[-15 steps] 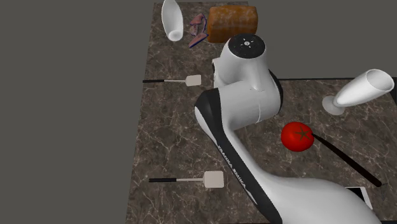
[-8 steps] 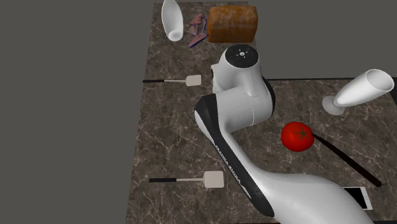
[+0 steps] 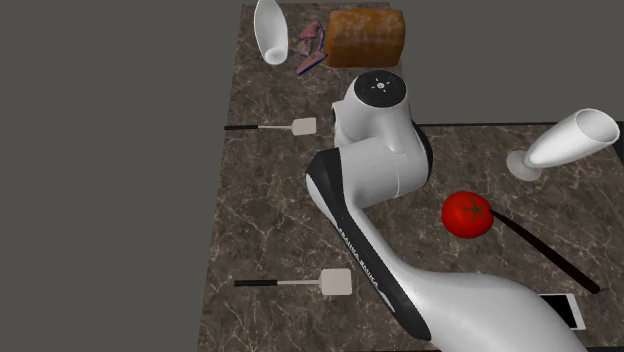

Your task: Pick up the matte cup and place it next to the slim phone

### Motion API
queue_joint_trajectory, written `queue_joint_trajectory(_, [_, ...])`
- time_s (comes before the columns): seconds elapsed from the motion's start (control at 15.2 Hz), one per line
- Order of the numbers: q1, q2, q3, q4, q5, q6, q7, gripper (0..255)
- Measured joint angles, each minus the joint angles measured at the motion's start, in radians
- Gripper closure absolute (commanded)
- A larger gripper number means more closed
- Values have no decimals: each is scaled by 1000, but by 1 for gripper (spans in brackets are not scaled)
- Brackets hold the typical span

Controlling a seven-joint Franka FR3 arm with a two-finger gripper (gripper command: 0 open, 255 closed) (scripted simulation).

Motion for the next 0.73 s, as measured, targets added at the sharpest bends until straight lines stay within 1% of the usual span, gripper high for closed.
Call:
queue_joint_trajectory(0.53, [0,-1,0,1,0,0,0,255])
queue_joint_trajectory(0.73, [-2,0,-1,29,0,-29,-2,255])
